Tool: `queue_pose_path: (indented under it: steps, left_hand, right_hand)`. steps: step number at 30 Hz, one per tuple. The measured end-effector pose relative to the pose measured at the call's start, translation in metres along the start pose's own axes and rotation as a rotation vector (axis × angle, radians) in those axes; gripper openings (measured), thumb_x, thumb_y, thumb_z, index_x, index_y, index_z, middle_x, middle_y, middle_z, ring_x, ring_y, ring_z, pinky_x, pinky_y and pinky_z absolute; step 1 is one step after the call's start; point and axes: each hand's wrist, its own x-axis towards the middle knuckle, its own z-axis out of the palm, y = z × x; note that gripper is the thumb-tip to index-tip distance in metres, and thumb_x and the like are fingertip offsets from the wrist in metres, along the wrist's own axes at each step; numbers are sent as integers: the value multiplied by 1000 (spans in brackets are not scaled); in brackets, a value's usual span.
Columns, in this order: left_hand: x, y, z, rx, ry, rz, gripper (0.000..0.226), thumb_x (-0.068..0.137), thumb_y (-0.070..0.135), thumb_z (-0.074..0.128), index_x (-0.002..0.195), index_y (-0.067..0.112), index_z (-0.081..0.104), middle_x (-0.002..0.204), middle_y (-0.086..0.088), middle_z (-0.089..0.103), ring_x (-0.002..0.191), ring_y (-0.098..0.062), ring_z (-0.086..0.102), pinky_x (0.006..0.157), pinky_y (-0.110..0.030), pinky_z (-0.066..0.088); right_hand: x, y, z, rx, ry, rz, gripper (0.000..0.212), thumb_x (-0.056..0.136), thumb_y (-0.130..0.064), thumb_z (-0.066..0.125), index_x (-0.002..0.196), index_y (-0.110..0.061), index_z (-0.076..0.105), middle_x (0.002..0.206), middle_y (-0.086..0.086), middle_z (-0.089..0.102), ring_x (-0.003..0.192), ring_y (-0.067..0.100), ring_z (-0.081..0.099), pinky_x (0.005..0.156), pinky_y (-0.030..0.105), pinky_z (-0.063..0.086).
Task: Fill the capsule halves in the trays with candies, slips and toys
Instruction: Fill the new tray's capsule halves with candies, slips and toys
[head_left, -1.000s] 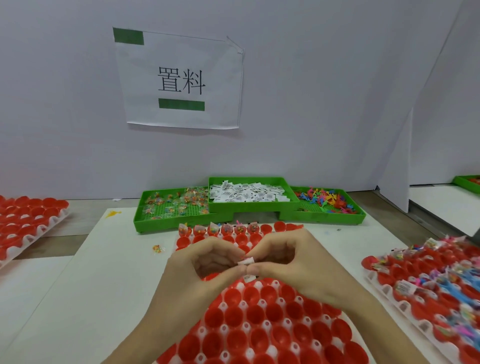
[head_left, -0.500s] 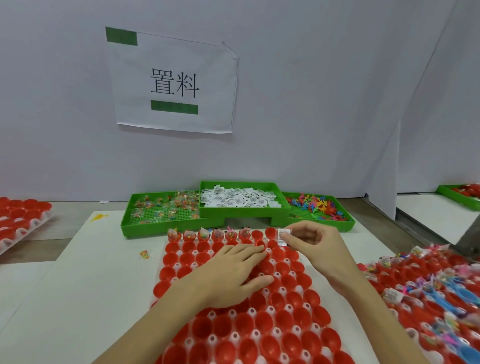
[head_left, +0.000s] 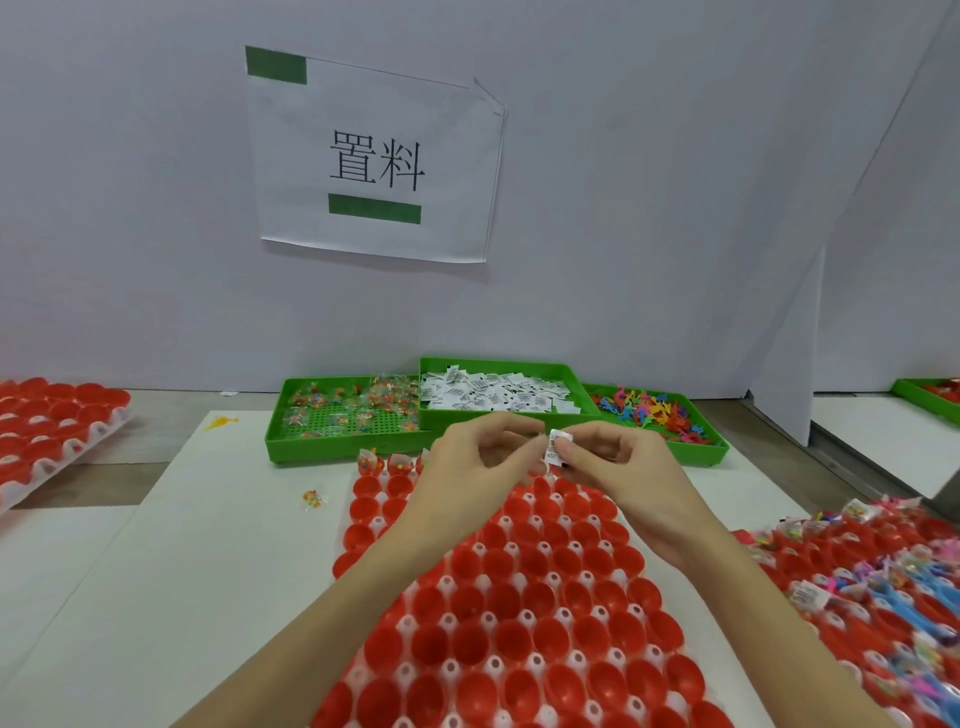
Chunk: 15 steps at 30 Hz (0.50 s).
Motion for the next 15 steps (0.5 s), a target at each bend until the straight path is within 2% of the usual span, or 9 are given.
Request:
queue_pose_path:
  steps: [3,5,10,15]
  left_hand:
    - [-4,-6,0,36,108,74,19,85,22,84,103,24,80,88,10,79,84,-2,75,84,-26,61]
    - [-4,-8,-1,13,121,72,20,82,18,86,101,24,80,88,10,79,84,-3,75,84,-25,61]
    - [-2,-6,0,-174,84,-29,19,83,14,85,100,20,79,90,1,80,86,-15,77,83,-30,62]
    - [-3,-1,2,-342,89,-140,9,89,6,78,97,9,75,89,-9,78,82,-25,78,72,-26,62]
  right_hand:
    - [-1,1,9,38,-7,-2,14,93,-23,73,97,-12,81,95,11,78,94,24,75,83,26,60]
    - [-6,4,14,135,-7,15,20,94,-27,71,98,-10,81,99,13,78,96,25,75,83,26,60]
    - [-14,10,19,472,45,112,23,91,-25,72,99,-5,81,104,16,77,97,20,75,82,22,59]
    - [-17,11,18,569,105,175,20,91,-21,73,97,-3,81,99,12,77,89,15,73,80,22,59]
